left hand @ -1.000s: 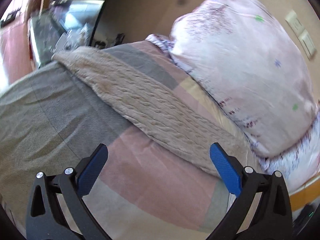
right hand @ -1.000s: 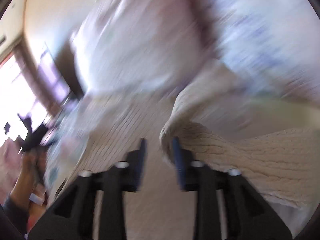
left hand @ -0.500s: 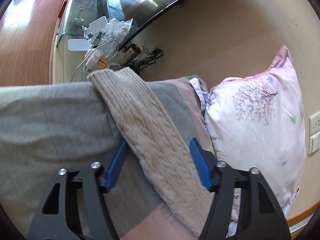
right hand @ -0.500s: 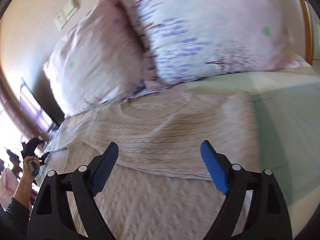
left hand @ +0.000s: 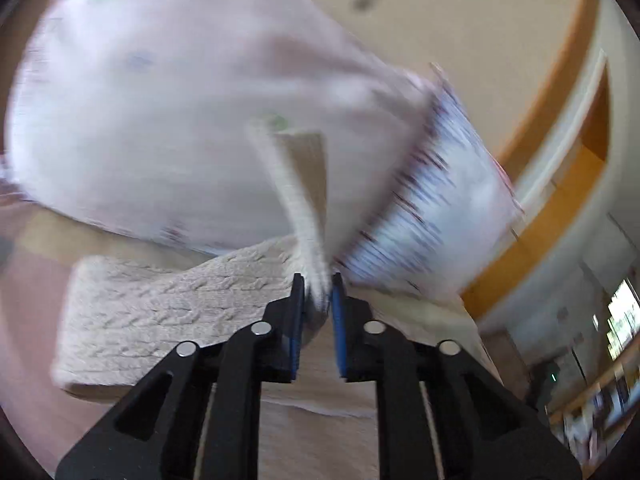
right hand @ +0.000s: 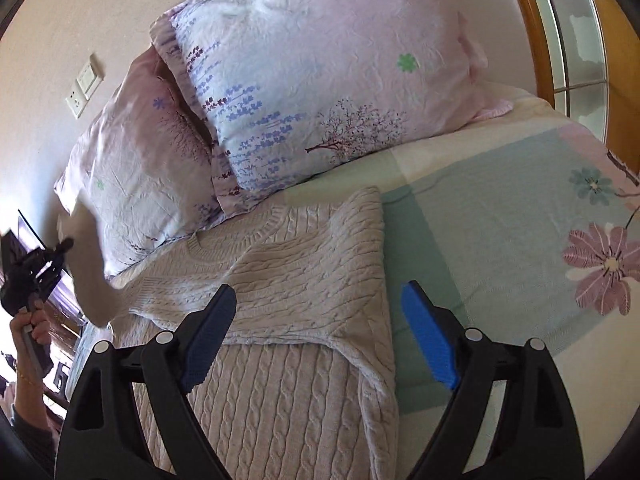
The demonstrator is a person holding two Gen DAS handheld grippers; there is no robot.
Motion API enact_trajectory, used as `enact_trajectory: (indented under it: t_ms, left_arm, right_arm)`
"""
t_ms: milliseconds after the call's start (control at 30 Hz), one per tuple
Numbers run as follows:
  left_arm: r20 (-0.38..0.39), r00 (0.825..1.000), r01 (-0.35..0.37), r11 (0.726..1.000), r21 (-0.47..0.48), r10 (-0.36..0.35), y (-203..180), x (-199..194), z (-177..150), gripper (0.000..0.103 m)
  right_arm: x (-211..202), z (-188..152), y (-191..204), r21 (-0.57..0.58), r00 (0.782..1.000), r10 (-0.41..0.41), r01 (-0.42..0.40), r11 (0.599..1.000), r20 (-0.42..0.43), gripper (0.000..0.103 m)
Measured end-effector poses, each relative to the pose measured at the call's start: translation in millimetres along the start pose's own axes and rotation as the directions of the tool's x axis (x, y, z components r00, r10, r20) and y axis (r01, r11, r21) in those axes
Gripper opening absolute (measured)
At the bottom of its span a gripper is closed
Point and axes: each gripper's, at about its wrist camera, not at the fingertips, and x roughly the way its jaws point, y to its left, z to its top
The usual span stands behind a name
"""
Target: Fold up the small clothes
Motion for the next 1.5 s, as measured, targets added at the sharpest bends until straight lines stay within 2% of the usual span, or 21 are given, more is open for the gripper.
enact_trajectory:
  t_ms: [33,100,167,267,333,400,467,500,533,600,700,767,833,933,967,1000,1100,1200,1300,1400,1500]
  left_arm:
    - [-0.073,0.997,0.044,0.998,0.052,-0.040,-25.4,22.6,-11.2,0.052]
    - [-0.197,0.980,0.048,0.981,0.187,-0.011,-68.7,57.3,-42.6,0.054]
    - [-0.210,0.975,-0.021,0.965,0.260,0.078,-74.9,54.9,-63.5,0.054]
    - [-0.152,0.974,-0.137,0.968,0.209,0.170,-38.9,8.1,-81.8,0.064]
    - [-0.139,0.957,-0.231,0.958,0.168,0.255,-10.7,-22.3,-94.0,0.070]
    - [-0.176,0.929,-0.310,0.944,0.111,0.325,18.1,-44.2,-116.4,0.070]
    - [-0.230,0.913,-0.337,0.941,0.036,0.336,43.3,-59.9,-141.5,0.070]
    - [-0.255,0.909,-0.343,0.939,-0.004,0.331,52.6,-66.0,-154.6,0.069]
    - [-0.270,0.911,-0.336,0.941,-0.045,0.312,59.4,-72.8,-168.4,0.066]
    - [-0.217,0.936,-0.297,0.952,-0.068,0.277,57.9,-98.5,-187.0,0.062]
    - [-0.203,0.968,-0.176,0.974,-0.140,0.146,45.8,-121.9,-218.2,0.043]
    - [-0.201,0.976,-0.118,0.976,-0.186,0.079,38.4,-130.2,-237.6,0.037]
    - [-0.190,0.980,-0.093,0.977,-0.192,0.057,30.6,-135.6,-248.2,0.031]
    - [-0.185,0.983,-0.044,0.972,-0.230,0.001,25.8,-133.1,-254.7,0.026]
    - [-0.190,0.982,-0.040,0.973,-0.226,-0.004,24.3,-129.1,-254.0,0.023]
    - [-0.191,0.981,-0.030,0.974,-0.225,-0.014,23.6,-124.8,-251.8,0.011]
    - [-0.163,0.984,0.034,0.970,-0.239,-0.074,27.1,-119.3,-228.8,0.007]
    - [-0.060,0.997,0.030,0.980,-0.195,-0.043,35.9,-118.8,-167.6,0.006]
    - [0.051,0.998,-0.021,0.989,-0.149,0.029,47.9,-105.1,-89.4,0.006]
    - [0.093,0.994,-0.048,0.988,-0.149,0.063,59.3,-67.0,-26.1,0.006]
    - [0.056,0.990,-0.124,0.985,-0.122,0.132,66.0,0.4,18.0,0.007]
  right_arm:
    - [1.5,-2.0,0.5,-0.003,1.000,-0.002,0.002,1.000,-0.008,0.086]
    - [-2.0,-9.1,-1.8,-0.005,0.999,-0.011,0.011,1.000,-0.037,0.086]
    - [-12.6,-17.6,-6.5,-0.004,0.999,-0.002,0.002,1.000,-0.047,0.086]
    - [-34.7,-35.1,-24.2,0.026,0.997,0.009,-0.007,1.000,-0.077,0.086]
    - [-42.8,-51.8,-38.9,0.087,0.991,0.051,-0.040,0.995,-0.125,0.083]
    - [-45.2,-66.7,-46.0,0.133,0.981,0.092,-0.069,0.989,-0.170,0.066]
    - [-51.8,-84.0,-46.7,0.165,0.973,0.147,-0.117,0.979,-0.180,0.061]
    - [-56.1,-92.7,-44.0,0.175,0.964,0.182,-0.148,0.973,-0.195,0.049]
    - [-57.6,-98.9,-42.4,0.197,0.952,0.222,-0.181,0.964,-0.212,0.045]
    - [-62.1,-115.3,-37.5,0.242,0.920,0.310,-0.253,0.937,-0.238,0.028]
    - [-77.1,-139.5,-25.8,0.244,0.889,0.372,-0.311,0.919,-0.266,0.025]
    - [-82.7,-155.7,-23.9,0.298,0.851,0.451,-0.372,0.879,-0.269,0.016]
    - [-86.3,-166.8,-22.1,0.337,0.823,0.506,-0.415,0.845,-0.258,0.014]
    - [-88.5,-169.0,-19.0,0.334,0.815,0.524,-0.436,0.836,-0.246,0.009]
    - [-88.2,-166.7,-17.6,0.334,0.812,0.533,-0.447,0.830,-0.238,0.009]
    - [-88.7,-164.5,-16.2,0.334,0.806,0.548,-0.465,0.820,-0.224,0.009]
    - [-91.1,-139.1,-5.2,0.310,0.780,0.612,-0.555,0.772,-0.129,0.008]
    - [-87.3,-98.0,6.1,0.270,0.755,0.655,-0.627,0.731,-0.018,0.008]
    - [-63.1,-35.0,14.0,0.239,0.734,0.670,-0.674,0.699,0.110,0.008]
    - [-31.1,11.3,8.1,0.250,0.744,0.641,-0.667,0.702,0.188,0.008]
    - [21.5,53.9,-3.5,0.316,0.794,0.558,-0.608,0.729,0.241,0.009]
